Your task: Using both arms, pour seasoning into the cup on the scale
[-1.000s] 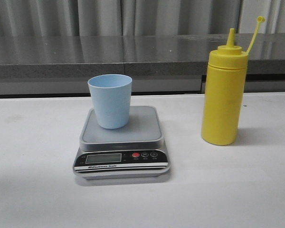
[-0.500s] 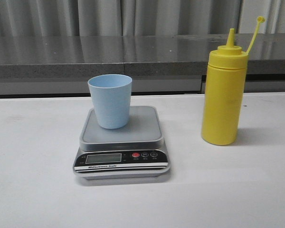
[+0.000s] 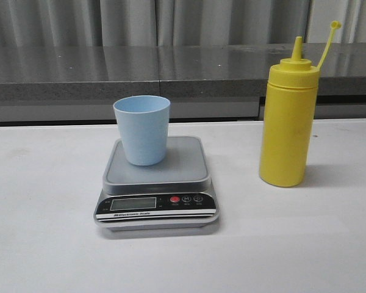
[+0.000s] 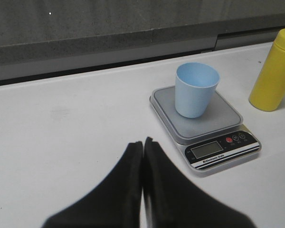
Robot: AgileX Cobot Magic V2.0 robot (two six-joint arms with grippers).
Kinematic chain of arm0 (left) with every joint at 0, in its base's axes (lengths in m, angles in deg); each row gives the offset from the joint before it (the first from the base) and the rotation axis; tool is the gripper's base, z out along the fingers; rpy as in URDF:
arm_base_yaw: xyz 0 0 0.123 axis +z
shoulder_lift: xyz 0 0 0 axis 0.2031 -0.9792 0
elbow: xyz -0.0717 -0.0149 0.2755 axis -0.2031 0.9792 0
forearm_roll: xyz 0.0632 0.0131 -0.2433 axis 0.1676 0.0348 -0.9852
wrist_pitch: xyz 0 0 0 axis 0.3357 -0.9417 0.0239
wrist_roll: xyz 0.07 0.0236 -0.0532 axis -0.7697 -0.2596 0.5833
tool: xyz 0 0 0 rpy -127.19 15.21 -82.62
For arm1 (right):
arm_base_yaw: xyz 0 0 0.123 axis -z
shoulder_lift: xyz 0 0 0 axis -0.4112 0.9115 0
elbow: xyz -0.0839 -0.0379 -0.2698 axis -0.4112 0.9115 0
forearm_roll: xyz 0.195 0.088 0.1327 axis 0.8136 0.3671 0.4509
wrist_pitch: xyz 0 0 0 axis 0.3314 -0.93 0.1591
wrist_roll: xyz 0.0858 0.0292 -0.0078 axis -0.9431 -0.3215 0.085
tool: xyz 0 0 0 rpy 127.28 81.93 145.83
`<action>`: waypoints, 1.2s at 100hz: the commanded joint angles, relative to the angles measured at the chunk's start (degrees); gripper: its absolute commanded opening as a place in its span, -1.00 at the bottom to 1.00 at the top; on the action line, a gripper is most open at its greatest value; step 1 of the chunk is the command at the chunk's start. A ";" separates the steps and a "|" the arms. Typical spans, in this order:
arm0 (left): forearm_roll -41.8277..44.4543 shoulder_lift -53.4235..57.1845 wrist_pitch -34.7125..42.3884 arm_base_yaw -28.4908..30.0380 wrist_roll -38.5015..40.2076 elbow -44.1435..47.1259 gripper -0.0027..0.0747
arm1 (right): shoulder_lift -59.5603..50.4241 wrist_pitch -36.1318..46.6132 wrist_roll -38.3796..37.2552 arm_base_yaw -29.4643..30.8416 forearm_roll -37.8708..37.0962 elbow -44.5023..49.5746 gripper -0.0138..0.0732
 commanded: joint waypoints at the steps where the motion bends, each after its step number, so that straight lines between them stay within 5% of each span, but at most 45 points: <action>1: -0.63 0.59 3.68 0.11 0.33 -1.31 -0.98 | 2.69 -1.69 0.39 0.33 -0.40 -5.79 -0.84; 28: -0.73 0.91 3.68 0.11 0.33 -1.31 -0.98 | 16.76 -15.46 0.39 0.33 -0.09 -17.11 -0.84; 59: -0.73 0.91 3.68 0.11 0.33 -1.31 -0.98 | 28.18 -14.73 0.39 -1.20 2.11 -21.50 -0.76; 71: -0.73 0.91 3.68 0.11 0.33 -1.31 -0.98 | 31.19 -12.80 0.39 -3.78 2.11 -21.69 -0.42; 95: -0.73 0.91 3.68 0.11 0.33 -1.31 -0.98 | 36.97 -4.29 0.39 -8.36 2.05 -21.69 0.79; 120: -0.73 0.91 3.68 0.11 0.33 -1.31 -0.98 | 43.91 6.74 0.39 -10.80 2.05 -21.69 0.80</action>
